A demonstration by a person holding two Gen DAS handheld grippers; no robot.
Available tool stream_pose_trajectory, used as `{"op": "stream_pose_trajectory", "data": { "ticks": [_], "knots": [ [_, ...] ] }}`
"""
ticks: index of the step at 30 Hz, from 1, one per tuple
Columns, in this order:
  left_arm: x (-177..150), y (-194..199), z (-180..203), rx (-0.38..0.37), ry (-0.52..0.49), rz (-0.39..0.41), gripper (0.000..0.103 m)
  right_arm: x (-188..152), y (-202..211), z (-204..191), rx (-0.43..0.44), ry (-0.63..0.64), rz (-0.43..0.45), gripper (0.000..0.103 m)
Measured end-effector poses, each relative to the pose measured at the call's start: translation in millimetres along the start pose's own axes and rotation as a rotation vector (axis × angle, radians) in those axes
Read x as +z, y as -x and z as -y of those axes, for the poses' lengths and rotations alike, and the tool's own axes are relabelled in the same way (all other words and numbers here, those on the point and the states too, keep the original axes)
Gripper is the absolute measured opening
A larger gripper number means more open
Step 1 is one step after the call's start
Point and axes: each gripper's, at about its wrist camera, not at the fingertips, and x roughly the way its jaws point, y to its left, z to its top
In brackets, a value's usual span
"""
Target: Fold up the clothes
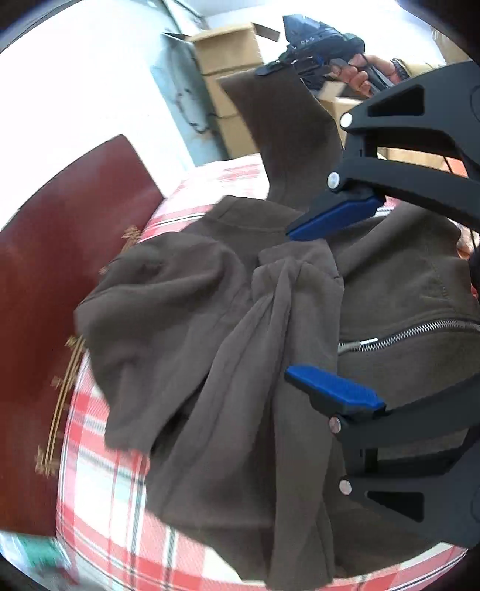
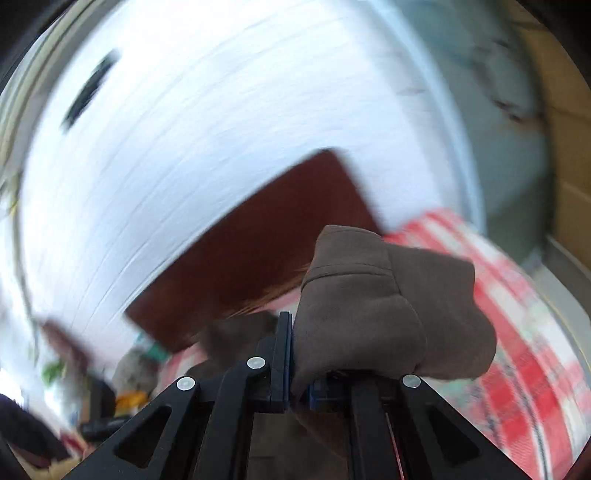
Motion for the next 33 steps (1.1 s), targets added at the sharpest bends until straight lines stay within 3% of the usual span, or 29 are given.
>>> {"op": "stream_pose_trajectory", "data": {
  "ticks": [3, 6, 10, 13, 14, 16, 17, 20, 22, 23, 24, 25, 27, 31, 33],
  "knots": [
    [-1, 25, -23, 0.002, 0.042, 0.049, 0.071, -11, -46, -87, 0.068, 0.219, -0.063, 0.007],
    [-2, 46, -50, 0.027, 0.086, 0.09, 0.071, -46, -107, -167, 0.119, 0.403, -0.166, 0.007],
    [-4, 57, -81, 0.062, 0.121, 0.105, 0.071, -137, -178, -259, 0.131, 0.723, -0.335, 0.007],
    [-6, 65, -104, 0.088, 0.146, 0.115, 0.071, -206, -226, -288, 0.064, 0.926, -0.448, 0.011],
    [-6, 68, -111, 0.097, 0.155, 0.118, 0.071, -229, -236, -291, 0.029, 0.998, -0.494, 0.022],
    [-6, 66, -119, 0.098, 0.154, 0.108, 0.071, -266, -248, -294, -0.033, 1.116, -0.575, 0.029],
    [-6, 65, -121, 0.101, 0.149, 0.104, 0.071, -277, -247, -298, -0.054, 1.178, -0.582, 0.04],
    [-3, 58, -122, 0.087, 0.12, 0.09, 0.071, -295, -229, -309, -0.088, 1.342, -0.574, 0.05],
    [0, 53, -121, 0.07, 0.101, 0.082, 0.071, -290, -204, -309, -0.046, 1.375, -0.589, 0.058],
    [3, 50, -120, 0.065, 0.091, 0.076, 0.071, -284, -193, -305, -0.015, 1.35, -0.609, 0.06],
    [5, 46, -118, 0.061, 0.081, 0.069, 0.071, -277, -183, -301, 0.02, 1.3, -0.634, 0.073],
    [8, 42, -117, 0.058, 0.071, 0.062, 0.071, -267, -177, -292, 0.041, 1.212, -0.662, 0.078],
    [10, 38, -114, 0.055, 0.054, 0.054, 0.071, -242, -169, -268, 0.061, 0.986, -0.717, 0.078],
    [12, 31, -112, 0.045, 0.039, 0.039, 0.071, -180, -185, -193, 0.136, 0.31, -0.717, 0.078],
    [11, 30, -112, 0.042, 0.042, 0.035, 0.071, -165, -204, -166, 0.168, 0.068, -0.682, 0.078]
  ]
}}
